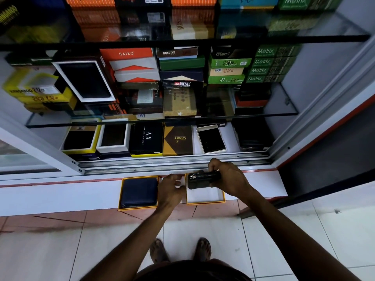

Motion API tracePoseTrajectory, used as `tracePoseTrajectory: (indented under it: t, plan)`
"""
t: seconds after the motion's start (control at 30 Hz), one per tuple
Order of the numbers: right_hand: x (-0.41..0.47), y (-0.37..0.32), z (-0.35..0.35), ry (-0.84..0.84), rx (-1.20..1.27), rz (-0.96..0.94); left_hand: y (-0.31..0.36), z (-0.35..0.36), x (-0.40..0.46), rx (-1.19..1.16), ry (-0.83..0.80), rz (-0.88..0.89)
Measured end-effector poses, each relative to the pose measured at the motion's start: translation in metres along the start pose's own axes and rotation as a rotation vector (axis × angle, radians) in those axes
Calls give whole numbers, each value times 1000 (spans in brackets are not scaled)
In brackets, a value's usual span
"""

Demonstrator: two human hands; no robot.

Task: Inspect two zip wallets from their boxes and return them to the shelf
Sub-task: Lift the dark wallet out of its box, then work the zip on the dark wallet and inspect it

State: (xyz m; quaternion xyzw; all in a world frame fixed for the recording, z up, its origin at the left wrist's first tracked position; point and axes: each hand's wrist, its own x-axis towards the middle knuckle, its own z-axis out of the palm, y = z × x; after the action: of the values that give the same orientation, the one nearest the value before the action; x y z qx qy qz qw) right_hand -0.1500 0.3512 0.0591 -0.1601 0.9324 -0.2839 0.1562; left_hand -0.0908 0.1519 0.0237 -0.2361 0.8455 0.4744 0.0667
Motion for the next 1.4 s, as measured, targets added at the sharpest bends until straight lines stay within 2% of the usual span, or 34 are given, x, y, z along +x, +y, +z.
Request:
tracePoseTrajectory:
  t: [0.07,0.17,0.23,0.33,0.4,0.47,0.53,0.67,0.8,0.97,1.13,1.4]
  plan:
    - [-1,-3,-8,10,128,29,7,-11,1,-46,20,11]
    - [-1,-17,-22,54,395,90,27,-32,0,-263,-3,-12]
    - [-2,-35,-30,45,631,155,43,-49,-2,-455,-76,-46]
    - [-5,-68,-40,4,859,183,66,-72,-2,-768,-303,-93]
    - [-6,-87,-44,-22,955,187,76,-85,-3,-849,-353,-83]
    - [-6,-101,-48,-50,982,182,85,-96,-4,-852,-332,-45]
    - [-6,-110,-52,-43,936,137,89,-108,-4,-876,-320,-40]
    - [-1,-128,-67,122,875,64,90,-135,-6,-874,-311,-63]
    - [9,-138,-76,130,844,-68,92,-152,-11,-881,-343,-49]
    - [8,-151,-79,181,675,-164,92,-168,-16,-896,-337,-74]
    - [2,-162,-77,331,381,-264,91,-175,-18,-919,-337,-63]
    - [-15,-184,-71,377,187,-376,97,-172,-7,-1017,-155,-124]
